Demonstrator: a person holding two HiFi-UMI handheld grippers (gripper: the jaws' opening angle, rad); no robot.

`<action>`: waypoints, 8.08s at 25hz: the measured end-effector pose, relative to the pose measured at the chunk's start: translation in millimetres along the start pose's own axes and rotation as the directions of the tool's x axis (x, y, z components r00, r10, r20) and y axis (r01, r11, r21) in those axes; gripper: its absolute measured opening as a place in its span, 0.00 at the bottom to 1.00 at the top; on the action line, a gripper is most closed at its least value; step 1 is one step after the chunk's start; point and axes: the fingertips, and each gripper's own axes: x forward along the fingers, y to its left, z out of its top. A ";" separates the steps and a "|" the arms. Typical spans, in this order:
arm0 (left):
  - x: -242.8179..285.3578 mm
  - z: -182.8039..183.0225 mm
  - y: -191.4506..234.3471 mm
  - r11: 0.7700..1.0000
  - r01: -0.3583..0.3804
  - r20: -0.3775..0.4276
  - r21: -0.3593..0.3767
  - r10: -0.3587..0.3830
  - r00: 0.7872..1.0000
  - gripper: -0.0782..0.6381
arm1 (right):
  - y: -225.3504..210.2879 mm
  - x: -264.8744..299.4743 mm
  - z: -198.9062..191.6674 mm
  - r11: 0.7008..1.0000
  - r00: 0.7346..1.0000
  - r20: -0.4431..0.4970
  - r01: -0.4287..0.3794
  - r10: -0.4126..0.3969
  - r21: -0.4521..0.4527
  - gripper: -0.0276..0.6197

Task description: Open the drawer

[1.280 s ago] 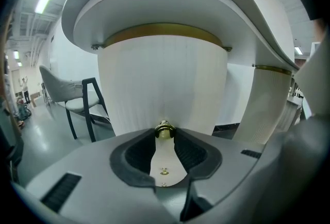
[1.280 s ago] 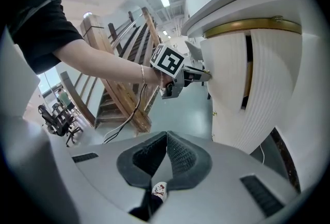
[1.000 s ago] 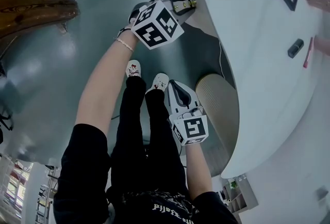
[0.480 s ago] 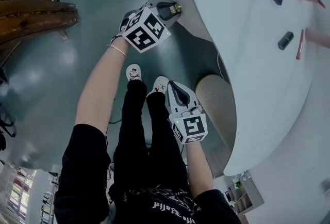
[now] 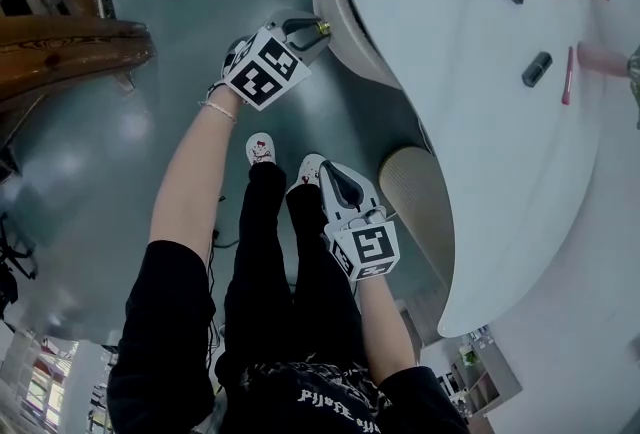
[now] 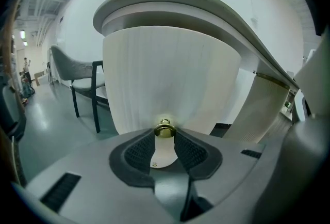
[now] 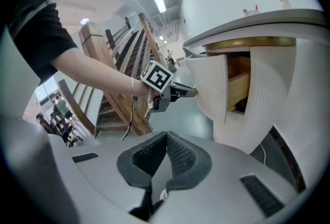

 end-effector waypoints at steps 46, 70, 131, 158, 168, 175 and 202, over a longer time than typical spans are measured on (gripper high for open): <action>-84.3 -57.4 2.8 0.966 -0.174 -0.108 -0.190 0.156 0.982 0.26 | 49.4 -38.8 11.4 0.997 0.999 0.037 -0.015 0.012 0.070 0.09; -114.8 -82.5 5.4 0.973 -0.164 -0.137 -0.164 0.142 0.980 0.26 | 61.7 -37.7 11.1 0.998 0.999 0.018 -0.036 0.035 0.044 0.08; -142.1 -103.7 9.0 0.947 -0.208 -0.144 -0.244 0.177 0.974 0.24 | 72.7 -25.6 7.8 0.998 0.999 -0.012 -0.043 0.043 0.049 0.08; -177.1 -67.7 -110.2 0.908 -0.110 -0.067 -0.404 0.090 0.994 0.41 | 74.0 -67.8 23.1 0.998 0.999 0.009 -0.052 0.052 -0.017 0.08; -213.8 -27.3 -172.3 0.910 -0.104 -0.037 -0.401 0.097 0.995 0.41 | 60.4 -105.6 56.1 1.000 0.995 0.096 0.006 -0.007 0.009 0.08; -225.3 14.5 -208.6 0.897 -0.064 0.031 -0.437 0.086 0.996 0.41 | 57.2 -127.8 81.9 0.996 0.994 0.113 0.015 -0.005 -0.088 0.08; -272.3 109.5 -254.8 0.929 -0.087 0.213 -0.360 0.172 0.962 0.37 | 27.0 -195.1 139.1 0.988 0.960 0.272 0.100 -0.065 -0.117 0.08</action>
